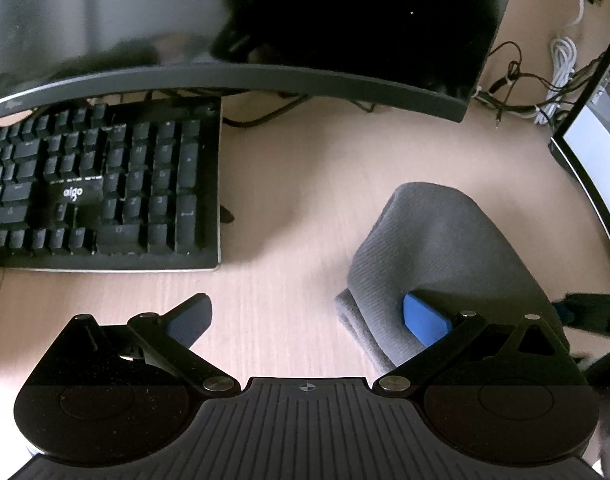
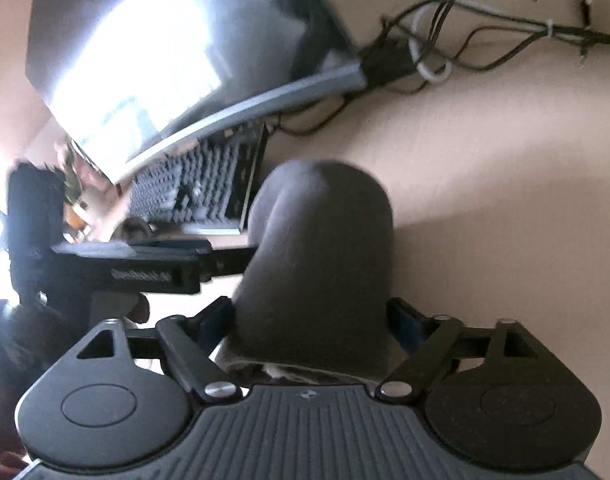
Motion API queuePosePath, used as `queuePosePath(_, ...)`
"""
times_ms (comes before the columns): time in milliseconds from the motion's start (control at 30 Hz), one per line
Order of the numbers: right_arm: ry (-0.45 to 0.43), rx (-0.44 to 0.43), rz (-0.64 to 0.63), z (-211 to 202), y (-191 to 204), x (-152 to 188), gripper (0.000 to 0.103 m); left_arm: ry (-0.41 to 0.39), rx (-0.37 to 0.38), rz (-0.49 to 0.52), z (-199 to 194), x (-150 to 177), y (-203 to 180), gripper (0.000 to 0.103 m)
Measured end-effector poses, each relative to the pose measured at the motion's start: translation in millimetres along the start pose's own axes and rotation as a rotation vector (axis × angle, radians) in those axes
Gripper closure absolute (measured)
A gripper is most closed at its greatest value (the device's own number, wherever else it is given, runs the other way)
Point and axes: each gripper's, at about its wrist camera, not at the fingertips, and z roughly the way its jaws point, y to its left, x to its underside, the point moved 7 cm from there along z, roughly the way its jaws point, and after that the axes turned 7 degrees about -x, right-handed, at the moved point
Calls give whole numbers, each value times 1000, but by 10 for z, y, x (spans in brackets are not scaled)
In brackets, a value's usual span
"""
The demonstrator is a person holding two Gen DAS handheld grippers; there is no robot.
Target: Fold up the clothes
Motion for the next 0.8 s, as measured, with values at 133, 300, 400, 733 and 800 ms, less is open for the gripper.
queuePosePath(133, -17, 21, 10, 81, 18, 10, 19, 4, -10, 0, 3, -5, -2, 0)
queuePosePath(300, -62, 32, 34, -25, -47, -4, 34, -1, -20, 34, 68, -121, -130, 0)
queuePosePath(400, -91, 66, 56, -109, -110, -14, 35, -27, -22, 90, 126, -206, -296, 0)
queuePosePath(733, -168, 271, 28, -622, -281, 21, 32, -52, 106, 209, 332, -378, -919, 0)
queuePosePath(800, -160, 297, -40, -654, -183, -10, 31, -60, 94, 211, 344, -390, -884, 0)
